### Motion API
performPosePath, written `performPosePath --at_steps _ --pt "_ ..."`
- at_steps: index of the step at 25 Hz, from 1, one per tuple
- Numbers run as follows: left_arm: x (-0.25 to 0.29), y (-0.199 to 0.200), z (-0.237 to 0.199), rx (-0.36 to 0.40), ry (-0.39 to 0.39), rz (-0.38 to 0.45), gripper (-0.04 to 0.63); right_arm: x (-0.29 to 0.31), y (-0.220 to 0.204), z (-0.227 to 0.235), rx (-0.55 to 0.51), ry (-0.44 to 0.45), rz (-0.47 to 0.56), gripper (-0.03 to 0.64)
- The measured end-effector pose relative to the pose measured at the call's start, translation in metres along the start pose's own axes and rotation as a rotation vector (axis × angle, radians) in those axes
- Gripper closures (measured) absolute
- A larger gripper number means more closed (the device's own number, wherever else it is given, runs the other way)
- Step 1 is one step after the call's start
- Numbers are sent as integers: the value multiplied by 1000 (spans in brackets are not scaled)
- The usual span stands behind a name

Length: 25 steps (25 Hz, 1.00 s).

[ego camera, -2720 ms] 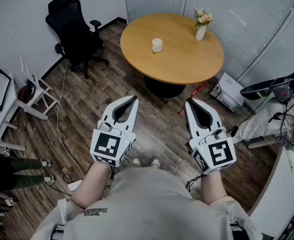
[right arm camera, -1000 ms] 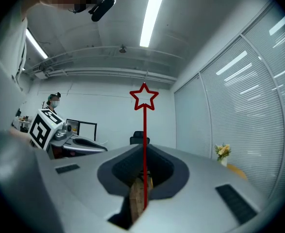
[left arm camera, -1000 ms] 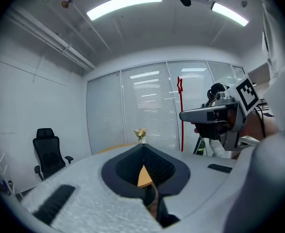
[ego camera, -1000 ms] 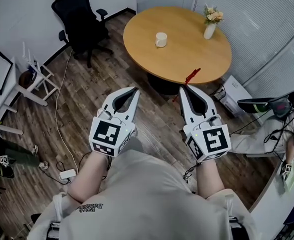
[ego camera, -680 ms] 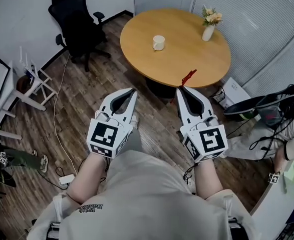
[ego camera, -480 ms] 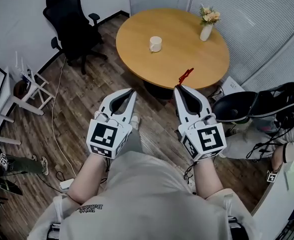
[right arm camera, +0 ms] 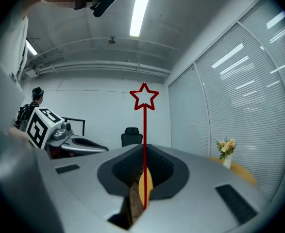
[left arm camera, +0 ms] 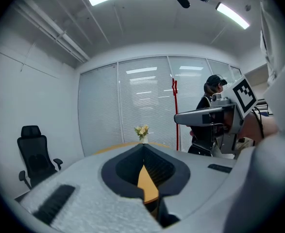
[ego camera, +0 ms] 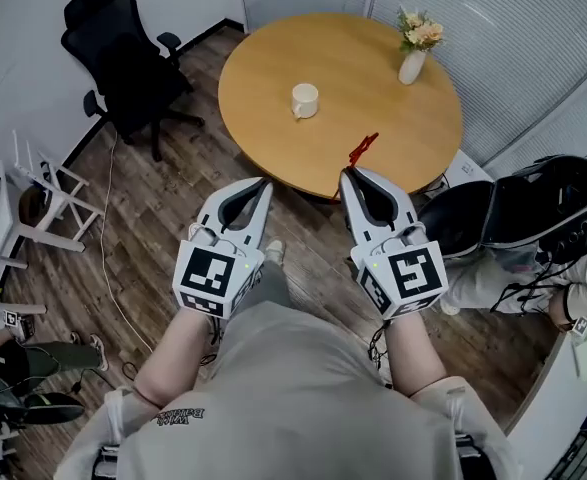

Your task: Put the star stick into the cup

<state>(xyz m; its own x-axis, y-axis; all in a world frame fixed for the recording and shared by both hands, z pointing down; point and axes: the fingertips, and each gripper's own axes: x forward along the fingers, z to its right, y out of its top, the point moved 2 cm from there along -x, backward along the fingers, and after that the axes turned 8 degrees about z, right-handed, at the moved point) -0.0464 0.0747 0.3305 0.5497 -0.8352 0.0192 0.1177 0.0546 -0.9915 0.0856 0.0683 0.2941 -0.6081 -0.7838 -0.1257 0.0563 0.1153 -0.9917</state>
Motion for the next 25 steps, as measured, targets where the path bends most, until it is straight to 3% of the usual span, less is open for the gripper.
performPosePath --at_steps 10,25 --pt "94 -5 -82 -15 -70 -17 575 109 -9 37 -21 1 -39 580" --pt "204 -10 -194 -10 -203 29 575 242 -19 110 -87 -156 -59 580"
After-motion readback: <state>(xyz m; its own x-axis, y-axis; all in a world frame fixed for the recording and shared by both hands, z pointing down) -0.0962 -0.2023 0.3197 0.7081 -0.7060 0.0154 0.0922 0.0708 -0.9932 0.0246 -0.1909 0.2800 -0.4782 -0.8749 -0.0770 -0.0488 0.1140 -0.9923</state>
